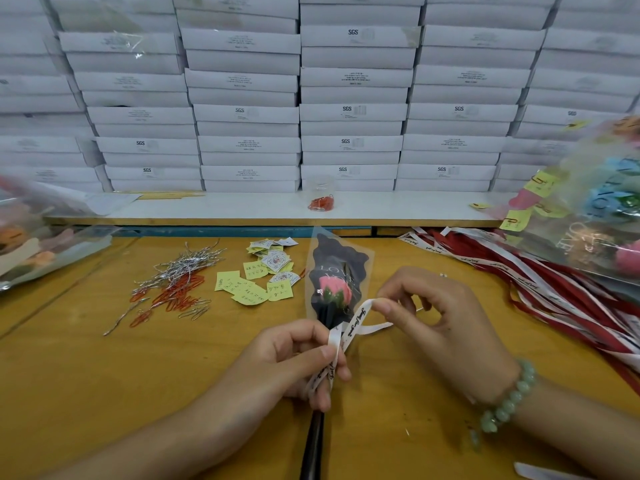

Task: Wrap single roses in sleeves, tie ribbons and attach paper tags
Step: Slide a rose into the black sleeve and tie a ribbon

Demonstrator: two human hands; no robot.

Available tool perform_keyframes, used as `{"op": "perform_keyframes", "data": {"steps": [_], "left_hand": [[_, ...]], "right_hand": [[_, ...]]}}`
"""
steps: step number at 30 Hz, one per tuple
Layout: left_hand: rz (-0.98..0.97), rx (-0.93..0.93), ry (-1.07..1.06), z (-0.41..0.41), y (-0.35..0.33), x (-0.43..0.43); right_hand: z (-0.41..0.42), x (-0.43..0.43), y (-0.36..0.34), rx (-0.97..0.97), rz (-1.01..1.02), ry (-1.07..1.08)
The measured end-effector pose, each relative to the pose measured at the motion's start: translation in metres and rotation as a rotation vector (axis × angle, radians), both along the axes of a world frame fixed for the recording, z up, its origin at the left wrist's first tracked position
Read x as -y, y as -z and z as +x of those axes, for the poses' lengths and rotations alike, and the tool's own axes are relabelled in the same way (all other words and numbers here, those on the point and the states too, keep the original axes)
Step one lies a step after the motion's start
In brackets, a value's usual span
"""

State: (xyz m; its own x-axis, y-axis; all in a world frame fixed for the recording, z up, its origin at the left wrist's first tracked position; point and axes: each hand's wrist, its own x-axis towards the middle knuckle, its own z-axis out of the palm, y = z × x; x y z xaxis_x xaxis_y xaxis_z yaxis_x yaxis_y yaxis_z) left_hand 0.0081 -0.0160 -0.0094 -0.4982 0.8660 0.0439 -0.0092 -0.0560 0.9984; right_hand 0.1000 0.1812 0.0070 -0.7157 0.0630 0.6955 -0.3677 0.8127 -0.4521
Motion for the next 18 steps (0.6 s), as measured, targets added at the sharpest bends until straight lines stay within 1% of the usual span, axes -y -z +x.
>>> {"op": "perform_keyframes", "data": {"steps": [3, 6, 9, 12, 15, 18], "left_hand": [[0.006, 0.009, 0.016, -0.0003, -0.0004, 0.0014], [0.052, 0.019, -0.022, -0.0008, 0.0019, 0.003], [0.117, 0.033, -0.05, -0.0018, 0.0039, 0.0039], [0.13, 0.013, -0.054, -0.0024, 0.0035, 0.0043], [0.129, -0.002, -0.071, -0.0029, 0.0033, 0.0052], [0.123, -0.023, -0.087, -0.003, 0.0031, 0.005]], "right_hand": [[0.0001, 0.0007, 0.0, 0.002, -0.04, 0.001], [0.0006, 0.0007, 0.0002, 0.034, -0.109, -0.024], [0.0016, 0.0003, -0.0002, 0.109, -0.064, -0.06], [0.0024, 0.0024, 0.0016, 0.176, -0.008, -0.12], [0.002, 0.0045, 0.0033, 0.214, -0.031, -0.17], [0.0014, 0.0048, 0.005, 0.274, -0.019, -0.161]]}}
